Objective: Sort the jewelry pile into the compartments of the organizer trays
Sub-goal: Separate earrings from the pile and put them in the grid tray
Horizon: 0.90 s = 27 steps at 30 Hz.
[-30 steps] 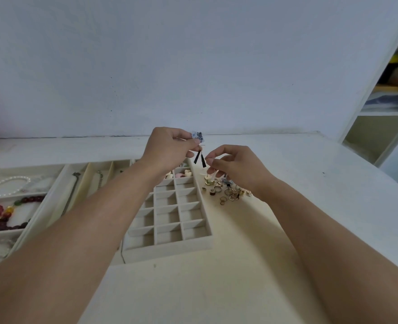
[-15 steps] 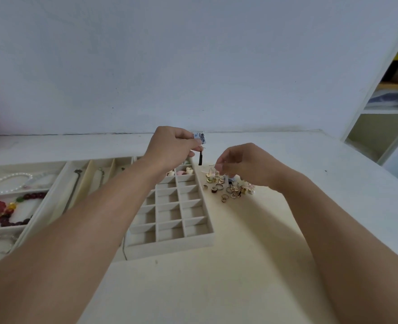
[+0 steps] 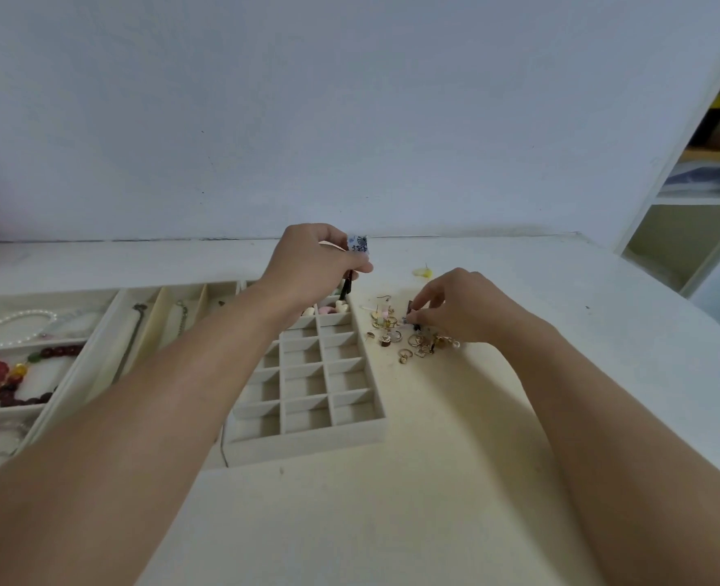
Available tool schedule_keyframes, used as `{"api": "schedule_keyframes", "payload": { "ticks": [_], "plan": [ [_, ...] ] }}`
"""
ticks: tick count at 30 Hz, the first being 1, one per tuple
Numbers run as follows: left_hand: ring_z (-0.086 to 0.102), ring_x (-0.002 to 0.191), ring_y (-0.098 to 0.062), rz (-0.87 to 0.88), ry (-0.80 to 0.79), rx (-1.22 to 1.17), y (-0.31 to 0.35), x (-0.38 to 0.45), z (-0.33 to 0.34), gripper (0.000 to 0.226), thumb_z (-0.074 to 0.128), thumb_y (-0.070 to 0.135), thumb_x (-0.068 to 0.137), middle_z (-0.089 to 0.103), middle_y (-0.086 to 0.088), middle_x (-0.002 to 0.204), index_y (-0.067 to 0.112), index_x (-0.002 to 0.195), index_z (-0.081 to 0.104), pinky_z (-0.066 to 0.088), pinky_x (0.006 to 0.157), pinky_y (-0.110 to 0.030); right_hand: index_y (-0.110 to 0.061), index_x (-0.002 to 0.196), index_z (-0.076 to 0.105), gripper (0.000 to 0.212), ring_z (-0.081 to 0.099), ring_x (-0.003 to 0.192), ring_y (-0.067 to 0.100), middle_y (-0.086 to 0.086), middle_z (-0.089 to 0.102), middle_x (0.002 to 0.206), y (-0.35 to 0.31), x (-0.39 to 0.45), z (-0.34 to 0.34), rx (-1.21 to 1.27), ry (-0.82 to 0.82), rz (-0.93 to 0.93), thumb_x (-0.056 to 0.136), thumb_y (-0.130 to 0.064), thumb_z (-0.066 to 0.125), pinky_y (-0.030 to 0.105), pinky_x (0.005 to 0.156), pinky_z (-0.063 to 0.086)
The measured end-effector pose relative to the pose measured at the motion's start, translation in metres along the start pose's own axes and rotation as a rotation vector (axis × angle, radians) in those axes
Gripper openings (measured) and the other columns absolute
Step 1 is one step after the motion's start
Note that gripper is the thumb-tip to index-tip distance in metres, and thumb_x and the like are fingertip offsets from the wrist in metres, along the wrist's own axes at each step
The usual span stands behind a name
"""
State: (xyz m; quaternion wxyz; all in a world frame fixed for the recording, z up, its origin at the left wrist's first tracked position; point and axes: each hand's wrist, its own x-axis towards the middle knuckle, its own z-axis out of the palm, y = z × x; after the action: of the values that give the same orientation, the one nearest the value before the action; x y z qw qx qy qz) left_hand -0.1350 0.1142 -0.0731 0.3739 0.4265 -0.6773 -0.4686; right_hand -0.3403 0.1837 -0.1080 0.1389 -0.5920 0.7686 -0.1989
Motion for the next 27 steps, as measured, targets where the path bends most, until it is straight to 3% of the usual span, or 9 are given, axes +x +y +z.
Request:
{"api": "schedule_keyframes", "payload": {
  "ticks": [4,7,11,19,22,24,27],
  "plan": [
    [0.067,0.066,-0.007,0.009,-0.009,0.011,0.000,0.000,0.001,0.006,0.073,0.014,0.089,0.079,-0.003,0.085,0.009,0.092,0.071,0.049,0.054,-0.011,-0.032,0.080,0.076,0.012,0.069,0.056,0.013,-0.005,0.074,0.071,0.000,0.002,0.003,-0.029,-0.001,0.003,0.081,-0.044,0.079,0.026,0.057,0.056],
    [0.064,0.059,-0.003,0.022,-0.005,0.003,-0.001,0.001,0.002,0.015,0.069,0.016,0.092,0.078,-0.003,0.082,0.003,0.098,0.073,0.045,0.051,-0.008,-0.028,0.084,0.075,0.014,0.071,0.060,0.017,-0.008,0.073,0.074,-0.002,0.001,0.001,-0.031,-0.037,0.006,0.084,-0.041,0.078,0.020,0.050,0.051],
    [0.064,0.065,-0.006,0.026,0.000,0.021,-0.003,0.003,0.003,0.016,0.068,0.019,0.093,0.078,0.000,0.080,0.005,0.097,0.073,0.048,0.053,-0.009,-0.021,0.087,0.072,0.013,0.062,0.054,0.010,-0.008,0.073,0.087,-0.004,0.000,0.000,-0.025,-0.093,0.003,0.089,-0.033,0.075,0.017,0.047,0.045],
    [0.064,0.068,-0.006,0.022,-0.010,0.045,-0.003,0.002,0.004,0.012,0.068,0.019,0.094,0.078,0.000,0.082,0.008,0.095,0.073,0.048,0.057,-0.012,-0.026,0.091,0.071,0.023,0.069,0.074,0.014,-0.005,0.072,0.090,-0.004,-0.001,-0.002,-0.075,-0.027,0.034,0.081,-0.045,0.079,0.031,0.072,0.057],
    [0.065,0.073,-0.010,0.019,-0.020,0.041,-0.003,0.001,0.004,0.014,0.068,0.020,0.094,0.078,-0.002,0.085,0.007,0.098,0.073,0.049,0.057,-0.012,-0.029,0.087,0.072,0.030,0.063,0.091,0.017,-0.005,0.071,0.081,-0.007,-0.003,-0.001,-0.269,0.015,0.049,0.081,-0.059,0.073,0.035,0.091,0.047],
    [0.066,0.074,-0.010,0.013,-0.024,0.042,-0.003,0.001,0.004,0.015,0.068,0.020,0.094,0.078,-0.001,0.085,0.007,0.100,0.073,0.050,0.062,-0.016,-0.029,0.088,0.074,0.035,0.056,0.098,0.018,-0.004,0.069,0.075,-0.009,-0.005,0.000,-0.358,0.035,0.067,0.083,-0.063,0.067,0.035,0.093,0.038],
    [0.065,0.075,-0.009,0.005,-0.026,0.042,-0.003,0.000,0.005,0.014,0.069,0.020,0.093,0.078,0.001,0.084,0.008,0.098,0.073,0.049,0.067,-0.023,-0.025,0.090,0.075,0.034,0.056,0.100,0.020,-0.002,0.068,0.076,-0.010,-0.004,0.003,-0.378,0.023,0.094,0.085,-0.057,0.064,0.035,0.093,0.037]
  ]
}}
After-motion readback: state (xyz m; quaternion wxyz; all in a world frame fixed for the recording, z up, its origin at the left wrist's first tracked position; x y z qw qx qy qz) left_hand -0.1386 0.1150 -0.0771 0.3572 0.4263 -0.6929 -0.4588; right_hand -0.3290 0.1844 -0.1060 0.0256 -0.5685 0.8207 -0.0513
